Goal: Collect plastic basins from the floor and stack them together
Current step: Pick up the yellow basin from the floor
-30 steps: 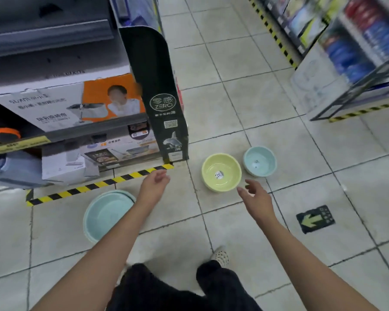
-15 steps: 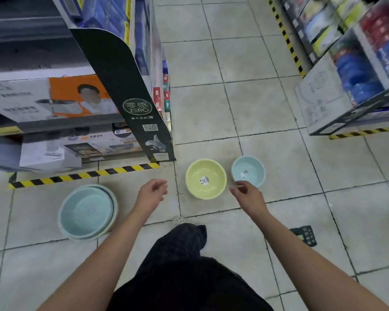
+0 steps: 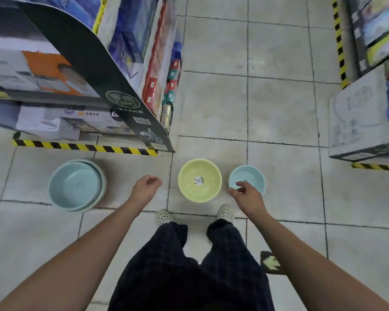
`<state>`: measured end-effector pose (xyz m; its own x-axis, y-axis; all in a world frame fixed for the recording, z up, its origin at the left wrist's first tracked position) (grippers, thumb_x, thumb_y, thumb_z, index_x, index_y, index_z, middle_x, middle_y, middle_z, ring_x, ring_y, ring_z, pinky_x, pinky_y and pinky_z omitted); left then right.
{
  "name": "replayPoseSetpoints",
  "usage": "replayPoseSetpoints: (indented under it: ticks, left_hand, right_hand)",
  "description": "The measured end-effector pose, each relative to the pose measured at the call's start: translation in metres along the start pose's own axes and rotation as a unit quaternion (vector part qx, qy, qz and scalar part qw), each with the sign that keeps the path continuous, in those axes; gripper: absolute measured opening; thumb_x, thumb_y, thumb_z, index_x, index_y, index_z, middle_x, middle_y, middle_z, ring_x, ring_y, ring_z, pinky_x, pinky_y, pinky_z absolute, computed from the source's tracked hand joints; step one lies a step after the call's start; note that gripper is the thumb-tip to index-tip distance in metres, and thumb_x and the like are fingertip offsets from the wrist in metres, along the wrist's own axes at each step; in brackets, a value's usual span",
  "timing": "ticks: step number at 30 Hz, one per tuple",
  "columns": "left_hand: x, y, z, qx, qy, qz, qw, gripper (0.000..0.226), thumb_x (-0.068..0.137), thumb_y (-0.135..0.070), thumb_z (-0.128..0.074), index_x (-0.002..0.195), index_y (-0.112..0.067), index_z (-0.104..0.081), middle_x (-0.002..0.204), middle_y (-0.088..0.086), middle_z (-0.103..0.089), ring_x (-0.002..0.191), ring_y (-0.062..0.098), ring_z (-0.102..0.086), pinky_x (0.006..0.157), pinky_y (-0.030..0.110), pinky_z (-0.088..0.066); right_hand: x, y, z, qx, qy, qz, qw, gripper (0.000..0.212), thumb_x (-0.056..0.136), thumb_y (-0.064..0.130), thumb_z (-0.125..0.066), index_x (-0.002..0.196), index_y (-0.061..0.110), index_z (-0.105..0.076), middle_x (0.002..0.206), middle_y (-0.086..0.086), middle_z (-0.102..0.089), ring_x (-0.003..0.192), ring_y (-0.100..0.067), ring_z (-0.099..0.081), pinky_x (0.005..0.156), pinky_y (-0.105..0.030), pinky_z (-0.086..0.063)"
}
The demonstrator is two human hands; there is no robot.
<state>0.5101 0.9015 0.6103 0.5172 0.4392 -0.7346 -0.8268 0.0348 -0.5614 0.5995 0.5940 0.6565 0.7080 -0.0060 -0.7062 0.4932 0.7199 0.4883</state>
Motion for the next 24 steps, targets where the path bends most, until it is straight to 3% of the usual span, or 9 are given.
replayPoseSetpoints:
  ticks: [9,15,19,24]
  left_hand:
    - [0.111,0.037,-0.093,-0.040,-0.012,0.088,0.995,0.040,0.087,-0.037,-0.068,0.119,-0.014,-0.061,0.123,0.010,-0.060,0.114,0.027,-0.057,0.104,0.047,-0.046]
    - [0.239,0.091,-0.147,-0.014,-0.022,0.091,0.995,0.044,0.089,-0.034,-0.066,0.125,-0.009,-0.059,0.126,0.012,-0.060,0.115,0.029,-0.057,0.104,0.044,-0.045]
    - [0.320,0.152,-0.186,-0.008,-0.021,0.095,0.995,0.050,0.089,-0.037,-0.066,0.131,-0.013,-0.053,0.123,0.009,-0.059,0.099,0.023,-0.059,0.080,0.028,-0.046]
    - [0.409,0.238,-0.238,0.004,-0.020,0.115,0.993,0.067,0.087,-0.040,-0.068,0.142,-0.011,-0.041,0.139,0.014,-0.050,0.124,0.030,-0.052,0.100,0.035,-0.042]
  right_hand:
    - [0.169,-0.029,-0.011,-0.144,0.073,0.024,0.987,0.054,0.091,0.036,-0.059,0.139,0.013,-0.049,0.132,-0.009,-0.059,0.120,-0.025,-0.055,0.097,-0.035,-0.043]
    - [0.299,-0.078,-0.083,-0.133,0.079,0.004,0.988,0.059,0.091,0.038,-0.060,0.141,0.013,-0.044,0.136,-0.010,-0.056,0.122,-0.027,-0.053,0.095,-0.032,-0.039]
    - [0.383,-0.138,-0.152,-0.120,0.070,-0.028,0.990,0.067,0.087,0.037,-0.065,0.144,0.010,-0.041,0.139,-0.014,-0.053,0.125,-0.031,-0.052,0.097,-0.035,-0.041]
    - [0.463,-0.218,-0.221,-0.106,0.034,-0.098,0.989,0.064,0.090,0.028,-0.065,0.141,0.000,-0.038,0.137,-0.020,-0.051,0.125,-0.036,-0.050,0.095,-0.034,-0.040]
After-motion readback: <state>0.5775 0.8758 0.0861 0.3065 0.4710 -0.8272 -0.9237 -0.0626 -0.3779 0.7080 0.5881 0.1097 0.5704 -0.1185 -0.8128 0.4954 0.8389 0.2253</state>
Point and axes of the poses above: each hand's wrist, its own x-axis towards the middle knuckle, its own z-axis out of the back of the hand, y = z × x, the point moved 3 cm from there along x, towards the middle knuckle
